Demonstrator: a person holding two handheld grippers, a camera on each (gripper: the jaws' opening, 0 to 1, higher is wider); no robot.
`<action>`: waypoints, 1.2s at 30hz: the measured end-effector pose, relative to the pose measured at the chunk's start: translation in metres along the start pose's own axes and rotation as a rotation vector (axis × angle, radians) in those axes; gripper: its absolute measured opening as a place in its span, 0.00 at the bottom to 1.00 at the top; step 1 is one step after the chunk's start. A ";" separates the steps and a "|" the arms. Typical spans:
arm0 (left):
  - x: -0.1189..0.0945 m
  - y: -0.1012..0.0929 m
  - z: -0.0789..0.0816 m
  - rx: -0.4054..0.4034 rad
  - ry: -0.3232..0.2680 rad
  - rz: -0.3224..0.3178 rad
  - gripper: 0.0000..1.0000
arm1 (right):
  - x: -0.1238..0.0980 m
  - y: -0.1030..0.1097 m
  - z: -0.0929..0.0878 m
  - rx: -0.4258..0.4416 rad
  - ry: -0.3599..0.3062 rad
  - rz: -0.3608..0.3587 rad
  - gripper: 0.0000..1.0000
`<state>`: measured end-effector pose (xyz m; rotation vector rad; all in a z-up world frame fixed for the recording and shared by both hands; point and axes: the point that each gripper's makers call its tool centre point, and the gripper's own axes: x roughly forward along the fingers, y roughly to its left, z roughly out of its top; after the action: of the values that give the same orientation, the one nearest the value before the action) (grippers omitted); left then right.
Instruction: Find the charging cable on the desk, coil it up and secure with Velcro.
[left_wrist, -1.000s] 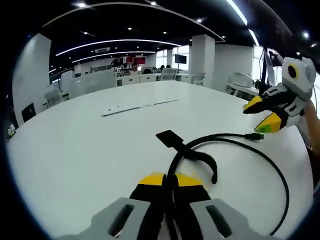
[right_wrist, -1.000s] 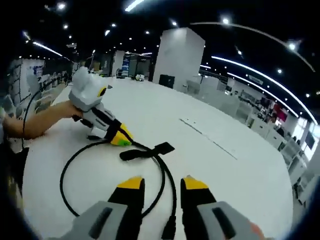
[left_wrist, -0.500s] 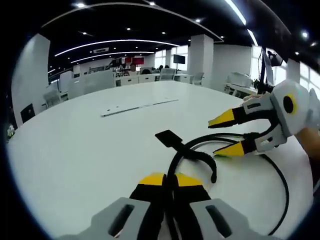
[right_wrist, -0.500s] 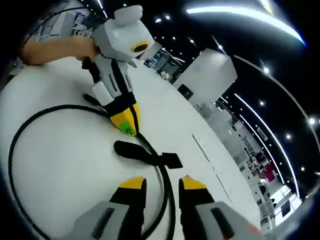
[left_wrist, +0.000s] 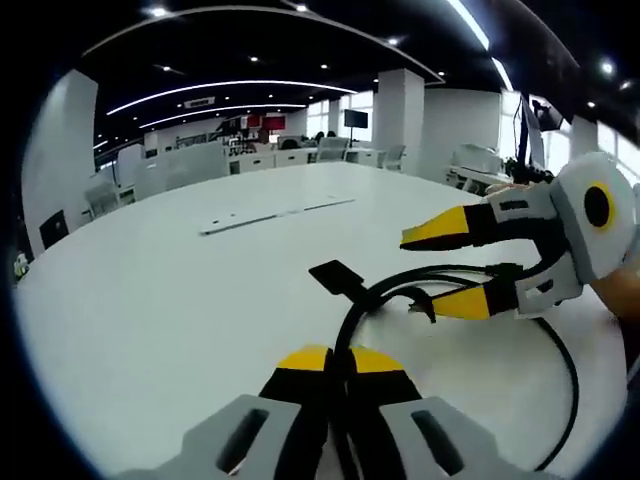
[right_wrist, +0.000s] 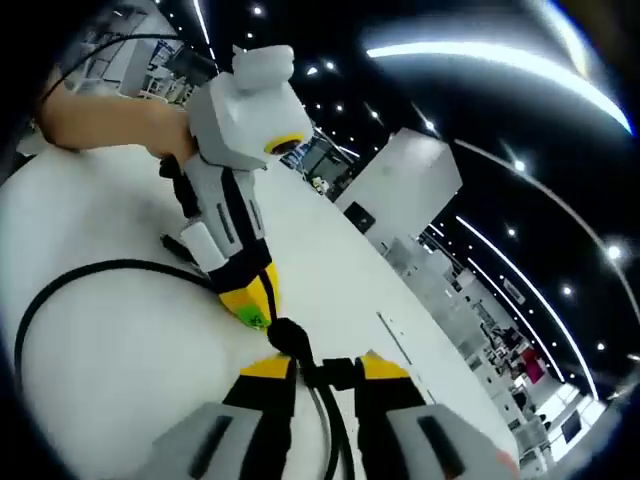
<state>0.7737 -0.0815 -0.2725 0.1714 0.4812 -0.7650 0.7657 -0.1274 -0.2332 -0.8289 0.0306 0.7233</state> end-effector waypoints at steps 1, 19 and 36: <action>0.000 0.000 0.000 0.001 0.000 -0.001 0.07 | 0.001 0.000 0.002 0.000 -0.002 0.004 0.15; 0.001 0.000 0.001 0.035 0.008 -0.004 0.06 | 0.019 -0.020 -0.001 0.060 -0.003 0.028 0.04; 0.004 -0.003 0.002 0.063 0.013 -0.028 0.06 | 0.055 -0.027 -0.044 0.224 0.126 0.097 0.03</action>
<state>0.7749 -0.0868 -0.2726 0.2281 0.4728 -0.8078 0.8347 -0.1379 -0.2615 -0.6606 0.2617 0.7426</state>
